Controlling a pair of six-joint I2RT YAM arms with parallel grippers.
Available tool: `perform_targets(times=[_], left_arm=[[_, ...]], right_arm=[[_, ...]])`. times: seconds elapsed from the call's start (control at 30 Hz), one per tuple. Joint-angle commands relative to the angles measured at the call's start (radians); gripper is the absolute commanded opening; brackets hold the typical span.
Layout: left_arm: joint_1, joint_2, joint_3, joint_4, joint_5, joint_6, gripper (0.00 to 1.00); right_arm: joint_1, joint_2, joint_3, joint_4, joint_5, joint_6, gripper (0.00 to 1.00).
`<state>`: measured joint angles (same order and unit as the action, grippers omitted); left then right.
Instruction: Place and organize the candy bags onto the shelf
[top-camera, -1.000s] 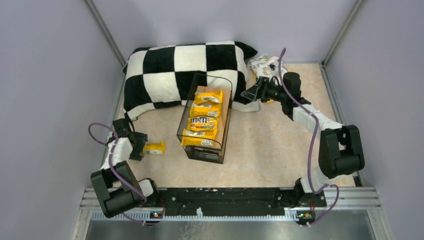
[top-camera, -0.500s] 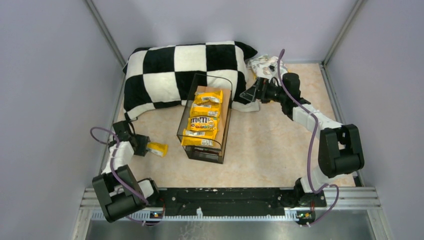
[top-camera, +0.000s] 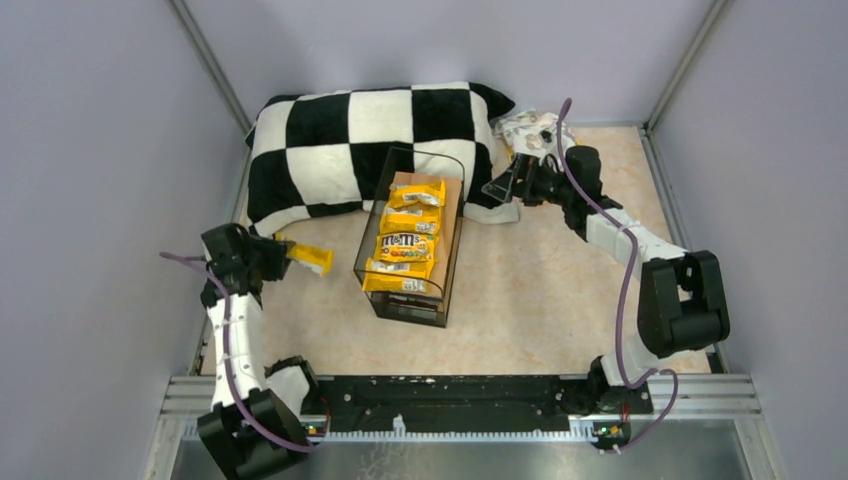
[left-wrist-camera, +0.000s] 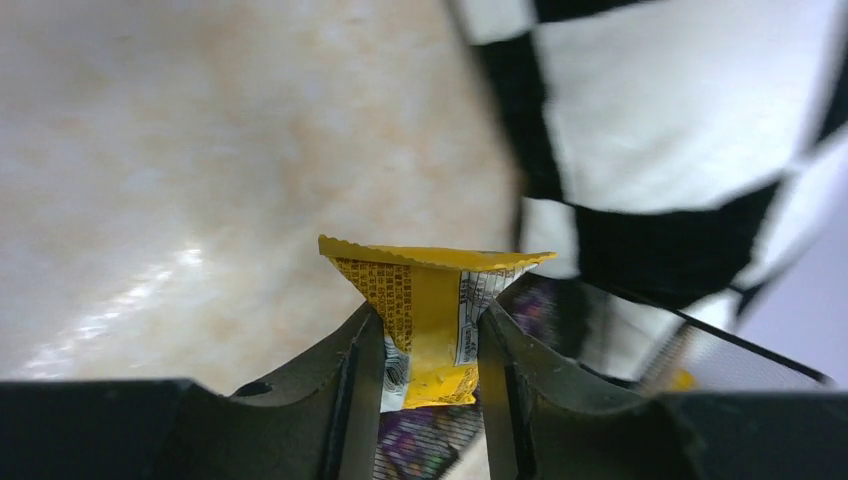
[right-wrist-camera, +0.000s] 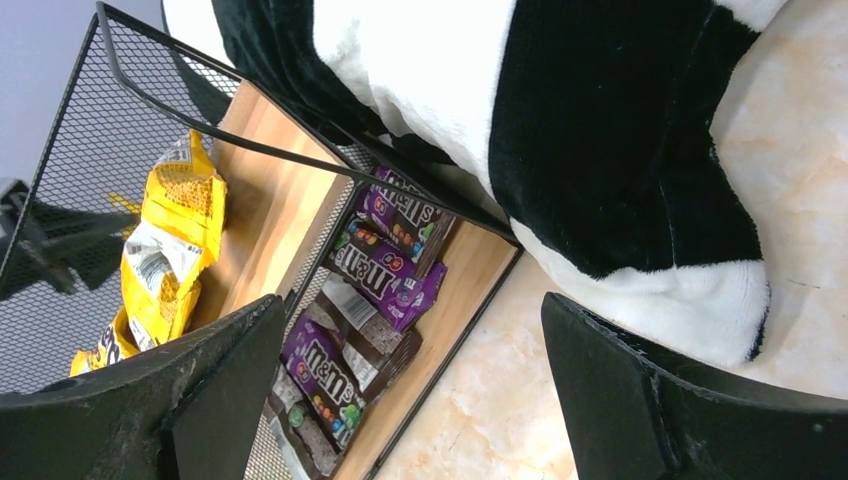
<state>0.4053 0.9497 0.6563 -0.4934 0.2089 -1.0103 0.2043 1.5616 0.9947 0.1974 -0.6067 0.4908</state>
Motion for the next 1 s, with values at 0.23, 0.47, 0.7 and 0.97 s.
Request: perform_targets(times=[0.23,0.47,0.7,0.97], left_arm=[[-0.031,-0.106,0.318,0.203,0.328,-0.224,0.36],[-0.165,-0.093,0.452,0.312,0.344,-0.339,0.39],[-0.387,-0.135,0.376,0.414,0.172,-0.463,0.39],[-0.622,-0.061,0.320,0.500,0.097,-0.514,0.38]], right_arm=[[0.082,-0.239,-0.021,0.103,0.075,0.097,0.99],[0.295,-0.389,0.008,0.163,0.155,0.077,0.99],[0.504,-0.421,-0.013,0.323,0.204,0.027,0.99],[0.633,-0.277,0.033,0.469,0.297,-0.099,0.92]])
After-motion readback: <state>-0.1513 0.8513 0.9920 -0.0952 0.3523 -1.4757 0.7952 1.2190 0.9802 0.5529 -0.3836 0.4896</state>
